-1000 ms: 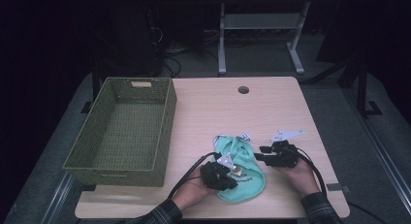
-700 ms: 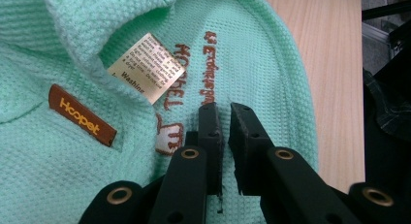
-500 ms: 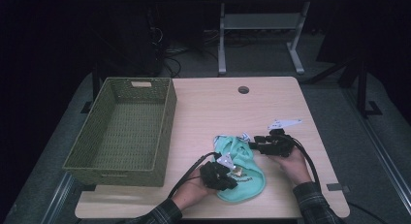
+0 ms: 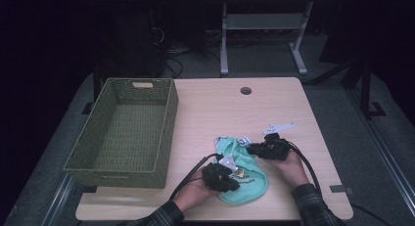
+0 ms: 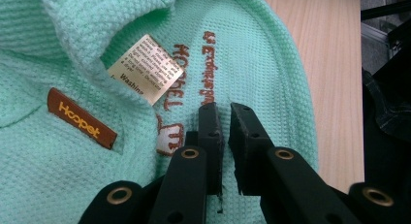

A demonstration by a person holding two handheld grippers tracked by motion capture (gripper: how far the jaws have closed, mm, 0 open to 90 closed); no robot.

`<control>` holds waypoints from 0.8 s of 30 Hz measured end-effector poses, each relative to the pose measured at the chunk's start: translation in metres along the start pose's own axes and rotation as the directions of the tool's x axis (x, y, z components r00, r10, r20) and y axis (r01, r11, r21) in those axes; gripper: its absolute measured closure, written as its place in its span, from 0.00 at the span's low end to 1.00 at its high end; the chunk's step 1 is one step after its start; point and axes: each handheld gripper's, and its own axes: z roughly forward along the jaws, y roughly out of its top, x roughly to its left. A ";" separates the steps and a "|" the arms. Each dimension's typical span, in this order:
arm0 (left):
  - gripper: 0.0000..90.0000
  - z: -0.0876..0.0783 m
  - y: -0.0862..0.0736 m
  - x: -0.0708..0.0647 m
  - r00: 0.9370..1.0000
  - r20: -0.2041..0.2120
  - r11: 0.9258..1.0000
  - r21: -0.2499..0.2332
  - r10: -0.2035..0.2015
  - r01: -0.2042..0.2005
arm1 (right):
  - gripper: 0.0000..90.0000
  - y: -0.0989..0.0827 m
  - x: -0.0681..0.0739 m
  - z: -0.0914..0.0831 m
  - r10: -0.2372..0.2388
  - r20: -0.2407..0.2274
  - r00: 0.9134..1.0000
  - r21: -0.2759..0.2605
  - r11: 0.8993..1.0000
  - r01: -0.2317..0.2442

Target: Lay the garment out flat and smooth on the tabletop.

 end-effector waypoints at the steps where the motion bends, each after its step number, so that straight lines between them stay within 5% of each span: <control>1: 0.92 0.000 0.000 0.000 1.000 0.000 1.000 0.000 0.000 0.000 | 0.89 0.000 0.001 0.000 0.002 -0.007 1.000 0.002 1.000 -0.002; 13: 0.93 -0.001 0.000 -0.001 1.000 0.002 1.000 0.016 0.008 -0.008 | 0.96 0.001 -0.009 -0.021 -0.014 0.093 0.996 -0.027 1.000 0.016; 24: 0.94 -0.008 -0.002 0.003 1.000 0.019 0.997 0.070 0.023 -0.024 | 0.97 -0.004 -0.029 -0.046 0.035 0.189 0.981 -0.042 0.999 -0.027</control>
